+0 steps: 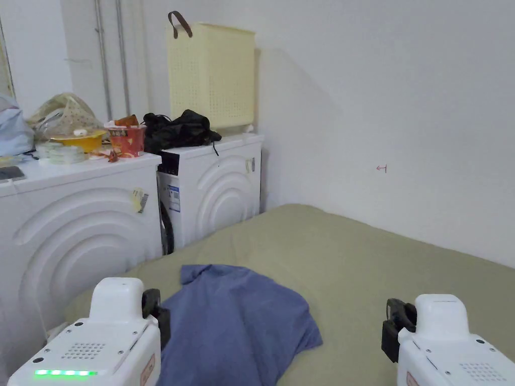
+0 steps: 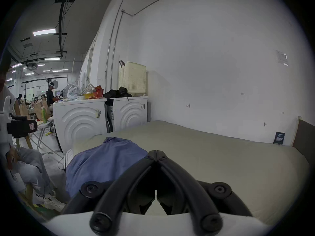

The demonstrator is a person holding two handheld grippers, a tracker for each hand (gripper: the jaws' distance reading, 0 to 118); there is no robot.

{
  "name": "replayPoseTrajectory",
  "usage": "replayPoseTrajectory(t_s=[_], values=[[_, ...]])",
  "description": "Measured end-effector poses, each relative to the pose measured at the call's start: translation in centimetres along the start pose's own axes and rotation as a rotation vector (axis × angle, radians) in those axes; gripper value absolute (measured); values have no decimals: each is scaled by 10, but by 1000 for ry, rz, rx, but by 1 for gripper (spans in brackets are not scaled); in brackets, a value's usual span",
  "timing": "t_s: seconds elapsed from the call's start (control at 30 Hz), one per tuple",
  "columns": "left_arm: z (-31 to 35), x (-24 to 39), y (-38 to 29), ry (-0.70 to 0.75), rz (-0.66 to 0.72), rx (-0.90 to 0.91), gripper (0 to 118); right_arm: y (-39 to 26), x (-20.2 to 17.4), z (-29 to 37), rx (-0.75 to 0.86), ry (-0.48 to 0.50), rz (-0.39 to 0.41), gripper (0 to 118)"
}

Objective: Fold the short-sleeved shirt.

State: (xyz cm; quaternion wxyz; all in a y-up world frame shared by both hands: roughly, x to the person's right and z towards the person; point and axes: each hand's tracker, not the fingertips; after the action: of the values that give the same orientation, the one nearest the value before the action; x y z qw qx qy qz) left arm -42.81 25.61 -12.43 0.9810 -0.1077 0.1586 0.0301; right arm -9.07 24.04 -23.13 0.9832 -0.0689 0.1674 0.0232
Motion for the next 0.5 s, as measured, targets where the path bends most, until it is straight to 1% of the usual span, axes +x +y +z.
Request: replayPoseTrajectory(t_s=[0.13,0.27,0.37,0.4,0.43,0.5], values=[[-64,24,21,-115,-61,-50,0,1,6,-27,-1,-7,12,0],[-162,58,63,-294,-116,-268,0,1,13,-66,5,-6,32,0],[-232,89,87,-325,-264,-390,0,-3,16,-96,8,-5,22,0],[-258,98,92,-335,-306,-466,0,-5,16,-106,4,-2,8,0],[-276,103,92,-344,-315,-529,0,-7,15,-114,1,1,2,0],[-331,114,90,-359,-318,-734,0,-13,13,-128,-4,1,-6,0]])
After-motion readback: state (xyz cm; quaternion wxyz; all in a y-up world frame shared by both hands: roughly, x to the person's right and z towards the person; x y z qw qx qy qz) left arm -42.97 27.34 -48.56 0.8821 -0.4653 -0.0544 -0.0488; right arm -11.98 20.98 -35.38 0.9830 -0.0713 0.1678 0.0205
